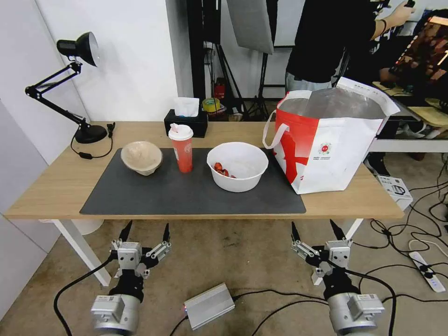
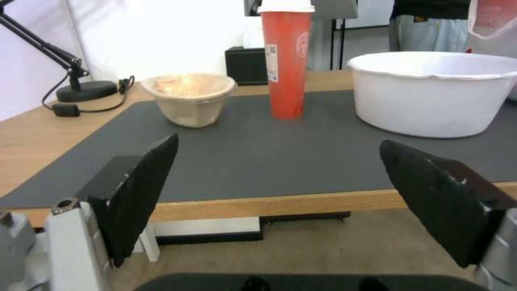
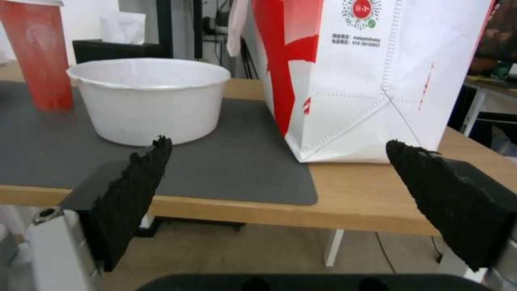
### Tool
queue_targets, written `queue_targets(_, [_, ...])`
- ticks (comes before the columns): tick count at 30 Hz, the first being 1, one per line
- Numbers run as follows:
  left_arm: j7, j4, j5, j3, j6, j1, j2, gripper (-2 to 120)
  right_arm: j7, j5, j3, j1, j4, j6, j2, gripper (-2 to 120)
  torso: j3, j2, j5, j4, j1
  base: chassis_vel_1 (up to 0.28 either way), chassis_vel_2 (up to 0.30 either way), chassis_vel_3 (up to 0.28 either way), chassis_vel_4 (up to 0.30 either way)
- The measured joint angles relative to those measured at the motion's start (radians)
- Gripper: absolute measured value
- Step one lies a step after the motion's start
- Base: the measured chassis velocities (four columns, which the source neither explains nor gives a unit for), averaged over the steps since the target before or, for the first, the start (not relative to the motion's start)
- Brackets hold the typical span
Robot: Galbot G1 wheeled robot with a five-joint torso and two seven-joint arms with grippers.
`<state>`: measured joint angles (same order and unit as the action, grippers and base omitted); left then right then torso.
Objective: Pick up the trash from the table and place it into the takeout bag.
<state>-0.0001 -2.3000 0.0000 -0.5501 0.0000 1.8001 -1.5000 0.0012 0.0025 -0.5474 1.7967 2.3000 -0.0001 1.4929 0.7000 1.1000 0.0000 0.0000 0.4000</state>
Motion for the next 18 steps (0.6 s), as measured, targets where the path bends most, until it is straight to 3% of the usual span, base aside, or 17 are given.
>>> queue_targets(5, [-0.009, -0.026, -0.013, -0.001, -0.017, 0.009, -0.005, 100, 0.012, 0.017, 0.014, -0.016, 0.004, 0.002, -0.035, 100, 0.000, 0.000, -0.0002, -0.0004, 0.000, 0.000, 0.000, 0.000, 0.000])
queue_targets(7, [-0.046, -0.128, -0.062, -0.007, -0.092, 0.042, -0.030, 100, 0.043, 0.060, 0.050, -0.059, 0.022, 0.011, -0.118, 100, 0.000, 0.000, 0.0002, 0.0001, 0.000, 0.000, 0.000, 0.000, 0.000])
queue_targets(9, [-0.053, -0.144, -0.070, -0.008, -0.104, 0.047, -0.034, 100, 0.049, 0.068, 0.055, -0.066, 0.024, 0.013, -0.131, 100, 0.000, 0.000, 0.0002, 0.0001, 0.000, 0.000, 0.000, 0.000, 0.000])
queue_targets(10, [-0.079, -0.193, -0.106, -0.012, -0.160, 0.070, -0.050, 100, 0.072, 0.099, 0.080, -0.096, 0.037, 0.019, -0.190, 100, 0.000, 0.000, 0.0007, 0.0001, 0.000, 0.000, 0.000, 0.000, 0.000])
queue_targets(13, [-0.084, -0.202, -0.130, -0.016, -0.193, 0.079, -0.057, 100, 0.092, 0.126, 0.104, -0.124, 0.048, 0.025, -0.243, 100, 0.000, 0.000, 0.0000, 0.0002, 0.000, 0.000, 0.000, 0.000, 0.000])
queue_targets(17, [-0.084, -0.207, -0.142, -0.024, -0.222, 0.083, -0.056, 100, 0.154, 0.209, 0.171, -0.206, 0.079, 0.042, -0.402, 100, 0.000, 0.000, 0.0002, 0.0000, 0.000, 0.000, 0.000, 0.000, 0.000])
queue_targets(18, [-0.084, -0.207, -0.142, -0.024, -0.222, 0.083, -0.056, 100, 0.154, 0.209, 0.171, -0.206, 0.079, 0.042, -0.402, 100, 0.000, 0.000, 0.0002, 0.0000, 0.000, 0.000, 0.000, 0.000, 0.000])
